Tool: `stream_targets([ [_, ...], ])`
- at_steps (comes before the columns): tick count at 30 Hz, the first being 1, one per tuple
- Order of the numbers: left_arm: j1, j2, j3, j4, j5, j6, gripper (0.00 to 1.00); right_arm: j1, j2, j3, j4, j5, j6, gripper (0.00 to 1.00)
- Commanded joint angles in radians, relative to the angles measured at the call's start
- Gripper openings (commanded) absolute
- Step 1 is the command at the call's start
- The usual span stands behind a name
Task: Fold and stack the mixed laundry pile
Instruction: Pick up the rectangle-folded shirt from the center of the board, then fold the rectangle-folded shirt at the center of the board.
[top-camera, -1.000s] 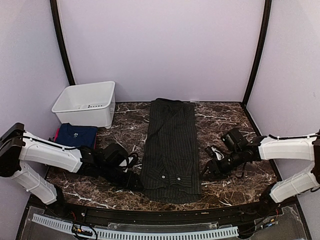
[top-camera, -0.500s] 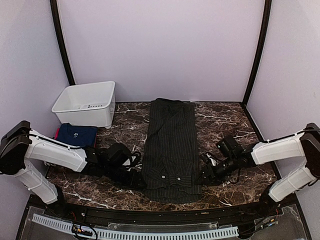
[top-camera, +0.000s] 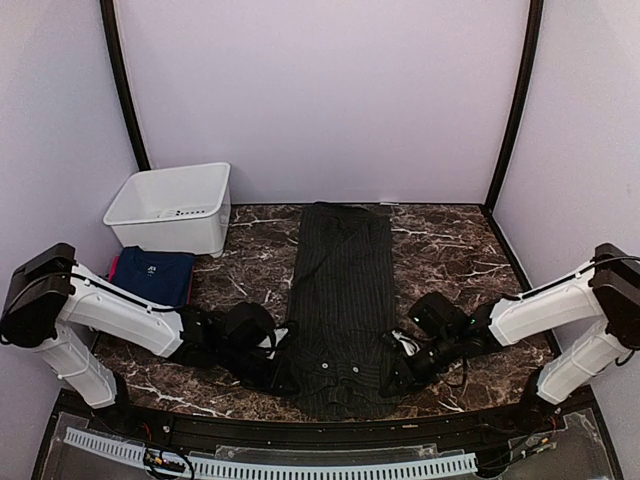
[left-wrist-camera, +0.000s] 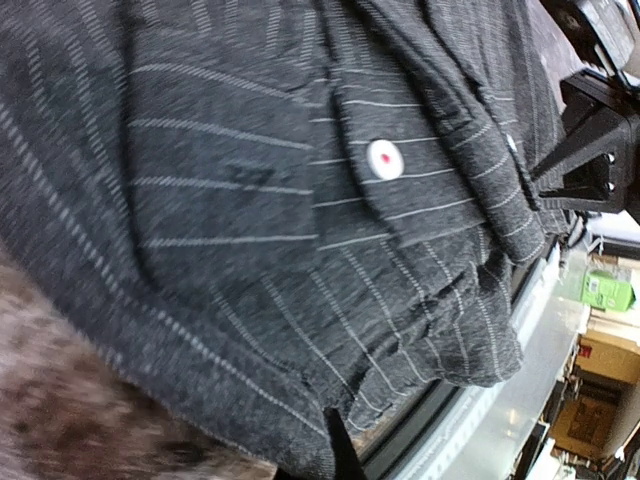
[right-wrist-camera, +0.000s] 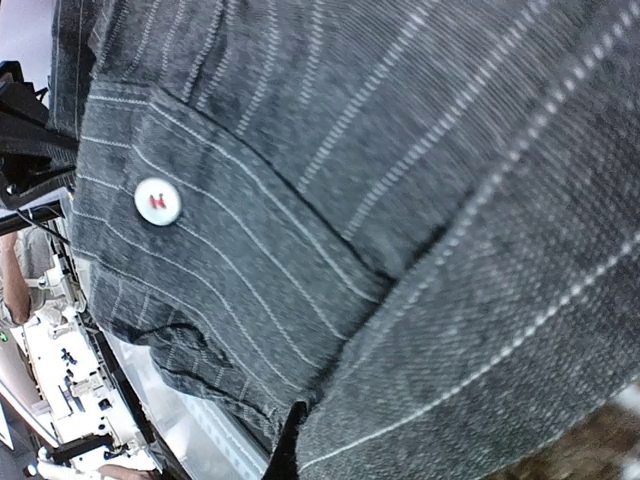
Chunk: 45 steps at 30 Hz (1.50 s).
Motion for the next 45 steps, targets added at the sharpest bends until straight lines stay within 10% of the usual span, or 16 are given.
stream_targets([
  [1,-0.047,-0.039,-0.005,0.058,0.031,-0.023,0.0,0.054,-0.102,0.013,-0.039,0.057,0.055,0.0],
  [15,0.115,-0.12,0.192,-0.074,-0.018,0.16,0.0,-0.068,-0.213,0.256,-0.256,0.218,-0.189,0.0],
  [30,0.44,0.332,0.696,-0.129,0.073,0.339,0.0,-0.407,0.303,0.723,-0.145,0.117,-0.44,0.0],
  [45,0.547,0.591,0.88,-0.129,0.098,0.343,0.02,-0.516,0.533,0.829,-0.07,0.118,-0.437,0.0],
])
